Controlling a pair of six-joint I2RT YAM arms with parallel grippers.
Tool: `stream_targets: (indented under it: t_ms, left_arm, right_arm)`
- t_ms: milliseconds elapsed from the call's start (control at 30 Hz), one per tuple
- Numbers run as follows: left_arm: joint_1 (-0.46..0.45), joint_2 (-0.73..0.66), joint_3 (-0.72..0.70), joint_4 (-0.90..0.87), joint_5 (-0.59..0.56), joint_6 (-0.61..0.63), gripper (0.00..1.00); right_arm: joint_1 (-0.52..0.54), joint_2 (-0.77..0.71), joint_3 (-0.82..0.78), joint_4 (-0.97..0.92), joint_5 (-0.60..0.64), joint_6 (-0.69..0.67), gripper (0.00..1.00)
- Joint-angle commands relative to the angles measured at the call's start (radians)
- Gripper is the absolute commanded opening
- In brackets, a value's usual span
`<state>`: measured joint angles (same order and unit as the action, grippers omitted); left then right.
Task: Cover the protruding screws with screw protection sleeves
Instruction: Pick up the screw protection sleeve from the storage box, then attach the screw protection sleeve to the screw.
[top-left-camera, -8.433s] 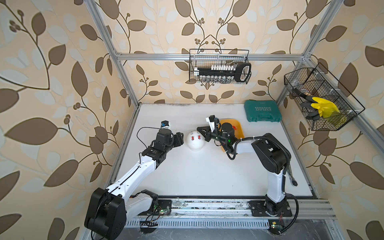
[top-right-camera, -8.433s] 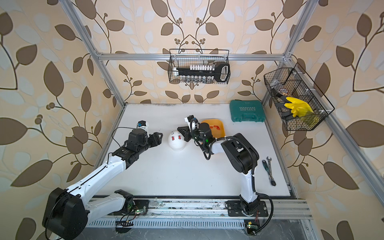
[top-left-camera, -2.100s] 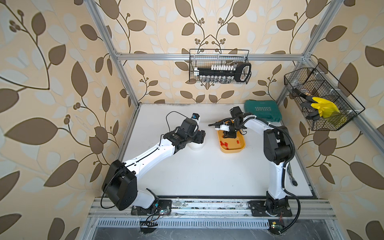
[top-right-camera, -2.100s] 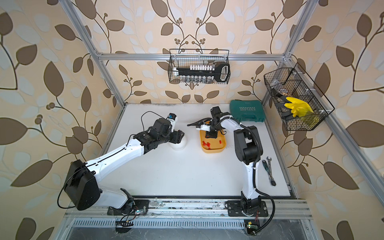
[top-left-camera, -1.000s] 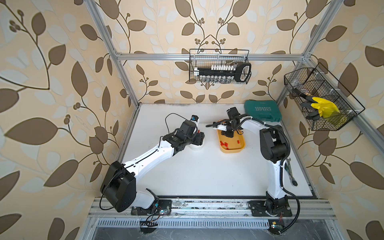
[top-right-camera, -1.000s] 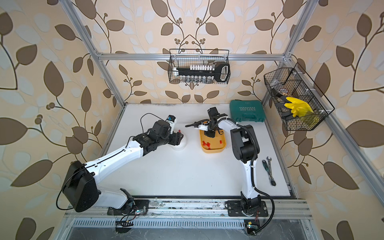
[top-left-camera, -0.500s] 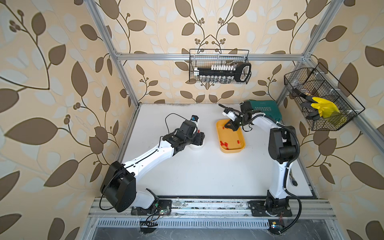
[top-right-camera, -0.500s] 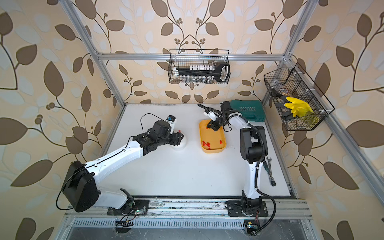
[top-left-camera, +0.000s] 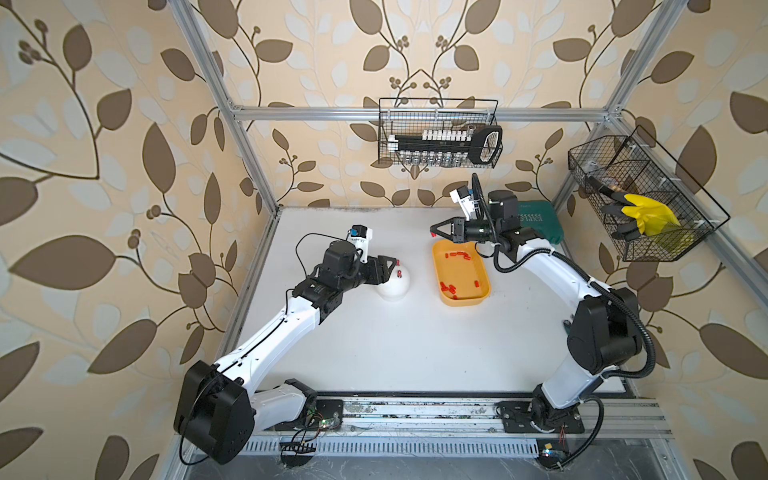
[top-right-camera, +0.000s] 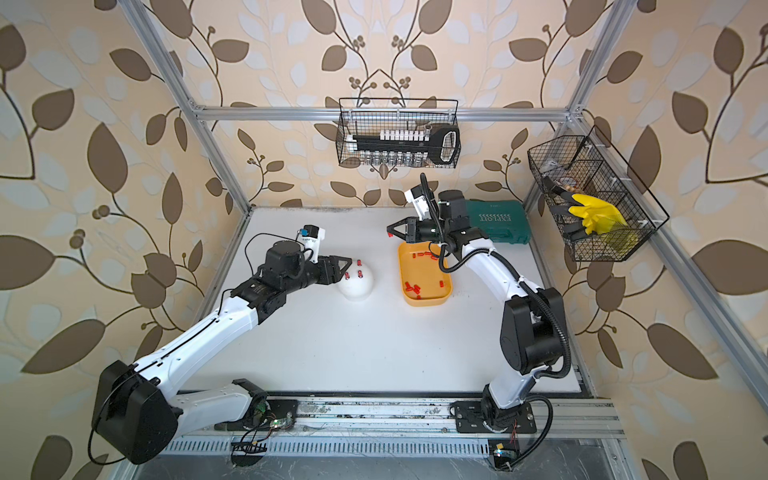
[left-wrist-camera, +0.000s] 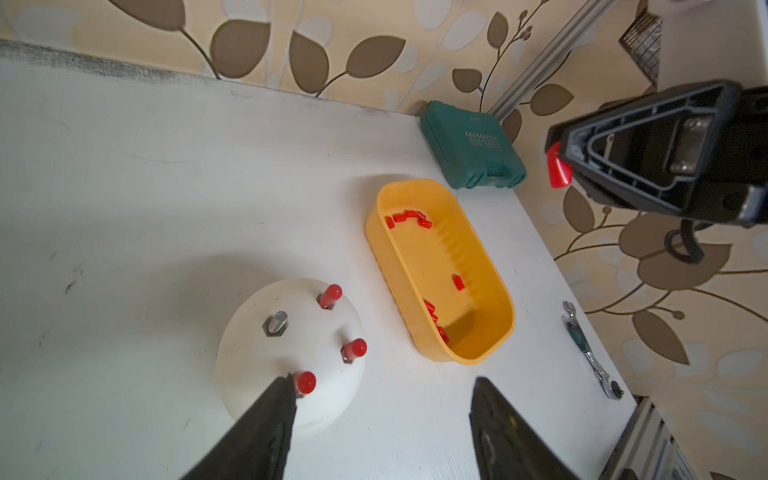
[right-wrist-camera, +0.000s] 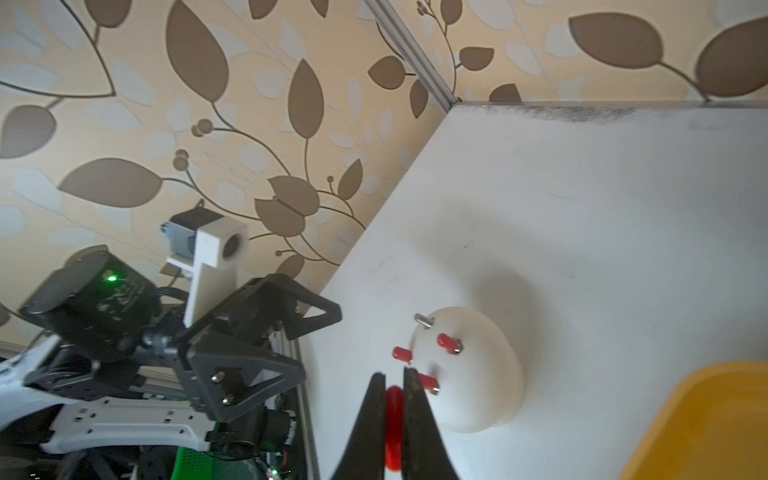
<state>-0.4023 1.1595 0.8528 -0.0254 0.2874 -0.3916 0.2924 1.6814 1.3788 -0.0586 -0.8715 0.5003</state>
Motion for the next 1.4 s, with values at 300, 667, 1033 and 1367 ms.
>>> stream_targets:
  t_ms: [300, 667, 1033, 1367]
  left_arm:
    - [0.020, -0.127, -0.114, 0.301, 0.218, -0.093, 0.61]
    - [0.180, -0.125, -0.174, 0.310, 0.173, -0.230, 0.59]
    - [0.206, -0.076, -0.181, 0.395, 0.349, -0.242, 0.54]
    - [0.206, -0.101, -0.202, 0.312, 0.175, -0.219, 0.55]
  right_arm:
    - [0.136, -0.044, -0.090, 0.186, -0.025, 0.363, 0.10]
    - [0.261, 0.062, 0.026, 0.063, 0.210, 0.042, 0.10]
    - [0.283, 0.079, 0.045, 0.107, 0.224, 0.050, 0.10]
    - [0.288, 0.190, 0.065, 0.183, 0.216, -0.097, 0.11]
